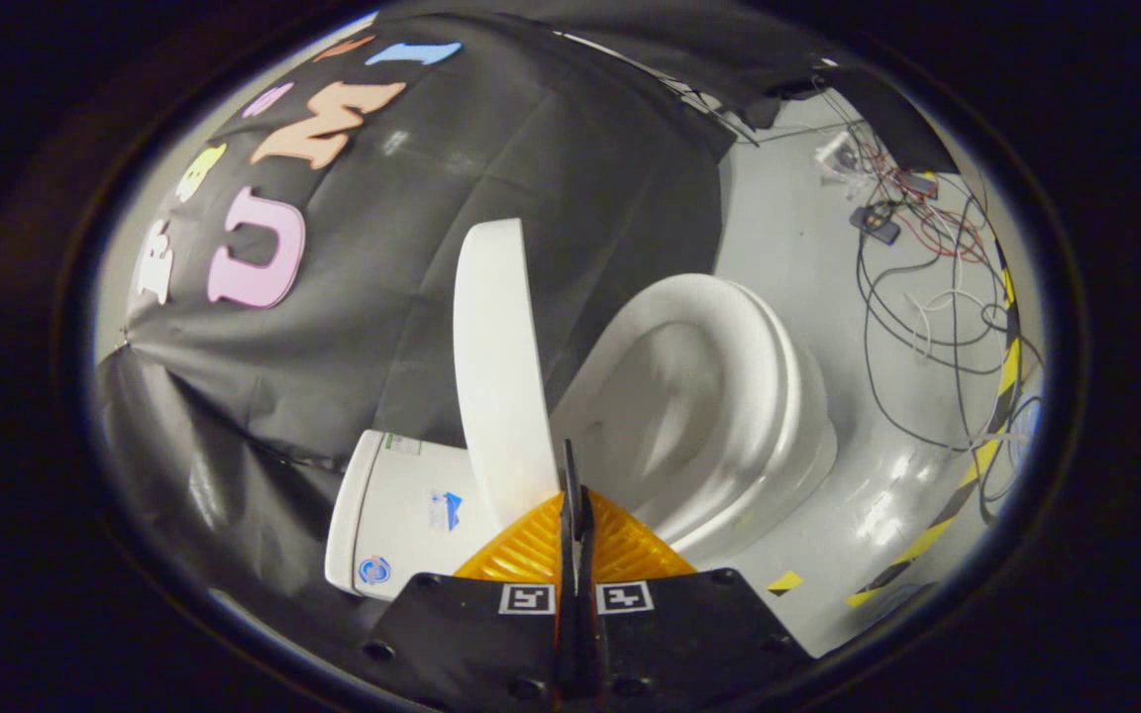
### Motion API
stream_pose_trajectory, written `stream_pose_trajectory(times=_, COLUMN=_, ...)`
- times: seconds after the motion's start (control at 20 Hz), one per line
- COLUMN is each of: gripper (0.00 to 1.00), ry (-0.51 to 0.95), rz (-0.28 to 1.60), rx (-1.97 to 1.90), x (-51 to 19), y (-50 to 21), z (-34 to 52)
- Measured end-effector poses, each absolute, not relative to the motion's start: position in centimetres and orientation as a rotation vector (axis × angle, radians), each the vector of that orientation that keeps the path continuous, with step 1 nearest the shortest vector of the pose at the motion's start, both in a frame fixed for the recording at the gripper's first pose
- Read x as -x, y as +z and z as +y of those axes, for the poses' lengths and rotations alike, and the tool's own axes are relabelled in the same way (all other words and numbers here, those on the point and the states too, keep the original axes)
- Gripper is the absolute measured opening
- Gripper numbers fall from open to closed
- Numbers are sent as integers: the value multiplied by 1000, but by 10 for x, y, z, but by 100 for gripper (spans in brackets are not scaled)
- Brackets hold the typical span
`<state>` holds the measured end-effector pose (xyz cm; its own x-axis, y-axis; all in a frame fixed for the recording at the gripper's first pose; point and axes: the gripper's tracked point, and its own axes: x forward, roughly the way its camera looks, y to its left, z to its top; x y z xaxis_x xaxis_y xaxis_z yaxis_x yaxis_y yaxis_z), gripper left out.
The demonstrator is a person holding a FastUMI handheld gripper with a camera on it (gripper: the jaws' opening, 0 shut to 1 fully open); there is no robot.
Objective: Open the toilet lid.
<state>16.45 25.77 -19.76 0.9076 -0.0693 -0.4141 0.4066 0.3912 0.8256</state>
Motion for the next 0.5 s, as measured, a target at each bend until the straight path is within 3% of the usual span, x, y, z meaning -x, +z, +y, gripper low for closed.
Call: stream_pose_trajectory(times=0.5, gripper=1, ry=-294, rz=376, rx=-974, x=-173, y=-164, z=278)
